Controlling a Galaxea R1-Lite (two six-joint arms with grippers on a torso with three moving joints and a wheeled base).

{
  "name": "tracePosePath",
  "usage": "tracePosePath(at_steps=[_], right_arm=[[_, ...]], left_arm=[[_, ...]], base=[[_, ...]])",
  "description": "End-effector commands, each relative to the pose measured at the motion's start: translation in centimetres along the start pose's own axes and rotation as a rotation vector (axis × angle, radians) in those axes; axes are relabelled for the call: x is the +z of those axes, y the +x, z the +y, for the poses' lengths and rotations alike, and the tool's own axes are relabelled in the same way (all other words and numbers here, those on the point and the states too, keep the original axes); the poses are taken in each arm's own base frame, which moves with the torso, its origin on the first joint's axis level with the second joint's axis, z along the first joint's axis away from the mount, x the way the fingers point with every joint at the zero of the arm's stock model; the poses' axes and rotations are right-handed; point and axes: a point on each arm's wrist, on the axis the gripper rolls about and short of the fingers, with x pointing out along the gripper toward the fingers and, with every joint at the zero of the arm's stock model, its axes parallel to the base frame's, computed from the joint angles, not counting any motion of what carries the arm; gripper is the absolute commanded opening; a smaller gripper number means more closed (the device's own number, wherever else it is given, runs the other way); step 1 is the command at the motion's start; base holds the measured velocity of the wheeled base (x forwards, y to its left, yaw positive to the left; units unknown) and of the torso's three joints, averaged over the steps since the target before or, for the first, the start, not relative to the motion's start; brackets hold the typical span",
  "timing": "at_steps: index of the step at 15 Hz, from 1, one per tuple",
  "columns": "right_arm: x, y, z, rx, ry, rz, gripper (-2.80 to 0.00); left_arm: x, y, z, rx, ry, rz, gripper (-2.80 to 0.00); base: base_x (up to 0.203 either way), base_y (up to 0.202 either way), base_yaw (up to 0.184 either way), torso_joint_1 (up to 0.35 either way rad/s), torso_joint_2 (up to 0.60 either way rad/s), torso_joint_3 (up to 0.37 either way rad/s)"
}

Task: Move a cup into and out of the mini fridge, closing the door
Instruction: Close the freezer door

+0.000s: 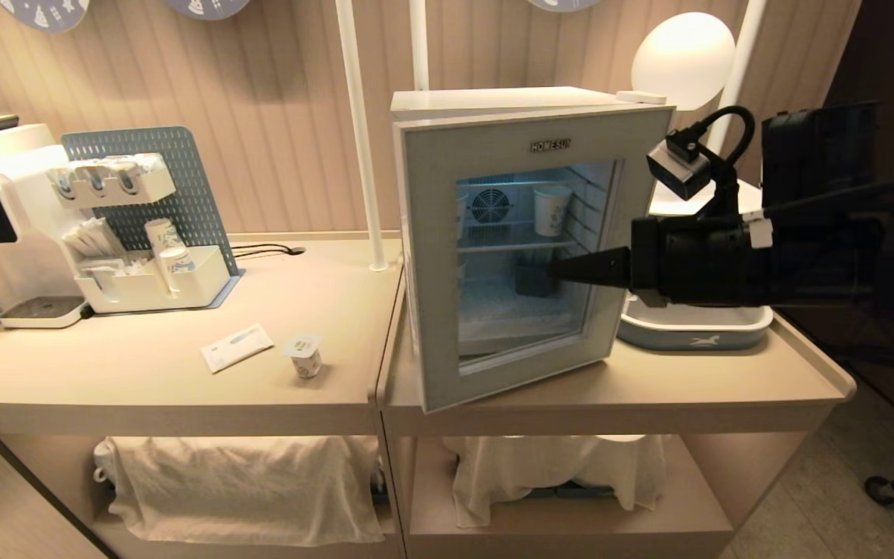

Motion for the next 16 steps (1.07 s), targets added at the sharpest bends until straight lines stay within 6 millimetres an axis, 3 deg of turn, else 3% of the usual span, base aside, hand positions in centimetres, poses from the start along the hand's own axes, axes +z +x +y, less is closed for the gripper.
tracePosePath(at_steps=[1, 4, 7, 11, 13, 16], right_arm=[[0.8, 2.7, -1.4, -0.061, 0.01, -0.014, -2.8], [2.2, 6.9, -2.8, -0.227, 0.01, -0.105, -2.8], [1.7, 10.9, -2.6, -0.314, -0.006, -0.138, -2.8], [1.6, 14.7, -1.8, -0.39, -0.031, -0.14, -2.8], [0.8, 16.0, -1.8, -0.444, -0.033, -0.129, -2.8], [0.2, 15.8, -1.7, -0.446, -0.034, -0.114, -2.8]], left_arm=[[0.0, 0.0, 0.0, -0.001, 0.0, 0.001, -2.8], [0.0, 0.0, 0.0, 0.0, 0.0, 0.002, -2.8], [0.0, 0.0, 0.0, -0.001, 0.0, 0.001, -2.8], [0.0, 0.0, 0.0, -0.001, 0.0, 0.0, -2.8], [0.0, 0.0, 0.0, 0.0, 0.0, 0.002, -2.8], [0.0, 0.0, 0.0, -0.001, 0.002, 0.001, -2.8]], base=[[0.0, 0.0, 0.0, 0.0, 0.0, 0.0], [0.0, 0.0, 0.0, 0.0, 0.0, 0.0], [0.0, 0.0, 0.0, 0.0, 0.0, 0.0], [0.0, 0.0, 0.0, 0.0, 0.0, 0.0], [0.0, 0.0, 0.0, 0.0, 0.0, 0.0], [0.0, 0.0, 0.0, 0.0, 0.0, 0.0]])
